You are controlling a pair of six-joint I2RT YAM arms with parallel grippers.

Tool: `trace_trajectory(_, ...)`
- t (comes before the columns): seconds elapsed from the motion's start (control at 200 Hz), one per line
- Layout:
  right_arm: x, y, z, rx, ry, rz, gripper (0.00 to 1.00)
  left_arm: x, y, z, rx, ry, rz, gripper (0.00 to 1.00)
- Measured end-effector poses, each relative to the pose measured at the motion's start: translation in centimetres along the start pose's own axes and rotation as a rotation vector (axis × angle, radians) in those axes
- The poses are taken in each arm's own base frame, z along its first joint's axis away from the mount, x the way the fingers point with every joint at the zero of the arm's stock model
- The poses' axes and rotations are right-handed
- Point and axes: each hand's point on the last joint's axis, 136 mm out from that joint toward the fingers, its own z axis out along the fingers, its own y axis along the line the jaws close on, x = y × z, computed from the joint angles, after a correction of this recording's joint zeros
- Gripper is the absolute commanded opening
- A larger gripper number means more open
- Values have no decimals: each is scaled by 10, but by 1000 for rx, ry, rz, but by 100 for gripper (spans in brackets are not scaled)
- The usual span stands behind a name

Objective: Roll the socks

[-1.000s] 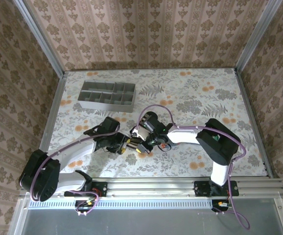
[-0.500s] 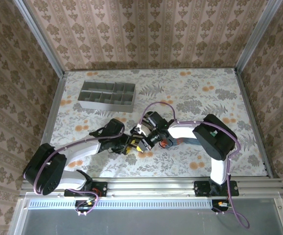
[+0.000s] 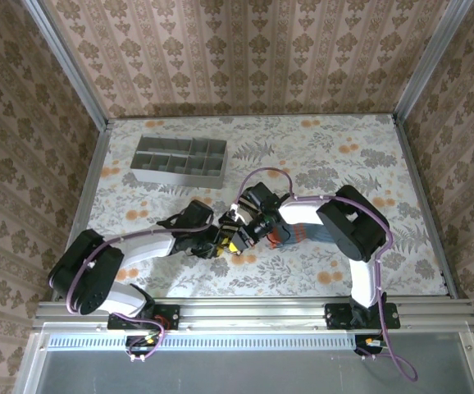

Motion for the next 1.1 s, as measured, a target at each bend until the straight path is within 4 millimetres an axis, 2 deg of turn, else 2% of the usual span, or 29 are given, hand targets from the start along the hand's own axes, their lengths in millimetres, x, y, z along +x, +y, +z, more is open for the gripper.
trace_trajectory(0.065, 0, 0, 0, 7, 1, -15, 25, 0, 1, 0, -7, 0, -14, 0)
trace_trajectory(0.18, 3, 6, -3, 97, -16, -128, 36, 4, 9, -5, -44, -7, -48, 0)
trace_trajectory(0.27, 19, 16, -11, 238, -51, -309, 52, 5, 26, -16, -104, -31, -95, 0)
trace_trajectory(0.31, 30, 25, -16, 314, -67, -420, 54, 5, 37, -22, -131, -46, -129, 0)
trace_trajectory(0.39, 39, 48, -21, 417, -108, -642, 57, 3, 52, -31, -168, -71, -177, 0)
trace_trajectory(0.48, 35, 72, -15, 510, -143, -847, 57, 2, 60, -35, -190, -84, -217, 0)
trace_trajectory(0.565, 33, 78, -8, 617, -156, -979, 58, 2, 60, -34, -195, -85, -233, 0)
trace_trajectory(0.69, 34, 71, 6, 755, -107, -1117, 56, 2, 59, -33, -218, -86, -243, 0)
trace_trajectory(0.85, 29, 53, 13, 862, -46, -1188, 51, 1, 58, -33, -237, -74, -260, 0)
trace_trajectory(1.1, 8, 61, 21, 890, -70, -1231, 46, 1, 57, -33, -245, -54, -260, 0)
